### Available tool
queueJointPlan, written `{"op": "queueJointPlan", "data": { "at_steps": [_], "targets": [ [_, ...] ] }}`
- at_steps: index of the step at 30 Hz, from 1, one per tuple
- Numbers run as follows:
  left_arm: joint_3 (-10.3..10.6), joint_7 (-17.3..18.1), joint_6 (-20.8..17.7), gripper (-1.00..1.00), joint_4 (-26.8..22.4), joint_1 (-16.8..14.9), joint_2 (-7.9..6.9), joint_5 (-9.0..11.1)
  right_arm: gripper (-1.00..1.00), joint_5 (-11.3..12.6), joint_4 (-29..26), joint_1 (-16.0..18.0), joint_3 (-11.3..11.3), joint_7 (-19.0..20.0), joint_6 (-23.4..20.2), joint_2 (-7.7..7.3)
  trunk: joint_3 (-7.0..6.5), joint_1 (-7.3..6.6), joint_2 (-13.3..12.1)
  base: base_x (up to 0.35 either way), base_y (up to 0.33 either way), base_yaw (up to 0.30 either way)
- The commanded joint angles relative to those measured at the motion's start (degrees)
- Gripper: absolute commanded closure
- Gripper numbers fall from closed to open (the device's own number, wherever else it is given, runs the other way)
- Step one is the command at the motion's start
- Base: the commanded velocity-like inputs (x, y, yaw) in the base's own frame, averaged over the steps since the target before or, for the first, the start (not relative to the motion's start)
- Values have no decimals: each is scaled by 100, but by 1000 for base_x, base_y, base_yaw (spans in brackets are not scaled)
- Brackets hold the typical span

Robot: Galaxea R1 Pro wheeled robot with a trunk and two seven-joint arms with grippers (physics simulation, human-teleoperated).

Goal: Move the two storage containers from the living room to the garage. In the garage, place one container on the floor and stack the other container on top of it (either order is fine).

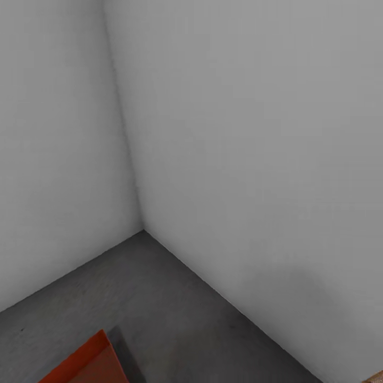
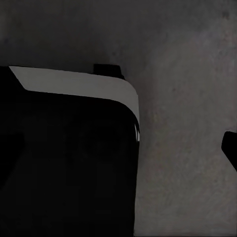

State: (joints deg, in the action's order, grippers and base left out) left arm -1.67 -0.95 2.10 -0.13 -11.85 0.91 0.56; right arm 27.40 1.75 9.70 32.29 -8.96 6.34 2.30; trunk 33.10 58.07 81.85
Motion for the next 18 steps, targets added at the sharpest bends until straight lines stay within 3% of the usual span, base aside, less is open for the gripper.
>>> {"op": "queueJointPlan", "data": {
  "at_steps": [1, 18],
  "targets": [
    [-13, -14, 20, -100, 4, -2, 7, 5, -100, 49, 18, -35, 49, -2, 89, 0, 5, 0, 3, 0, 0, -250],
    [-17, -54, 27, -100, -2, 104, -8, 5, -100, 46, 18, -142, 49, -1, 166, -79, 5, 0, 3, 0, 0, -250]
  ]
}}
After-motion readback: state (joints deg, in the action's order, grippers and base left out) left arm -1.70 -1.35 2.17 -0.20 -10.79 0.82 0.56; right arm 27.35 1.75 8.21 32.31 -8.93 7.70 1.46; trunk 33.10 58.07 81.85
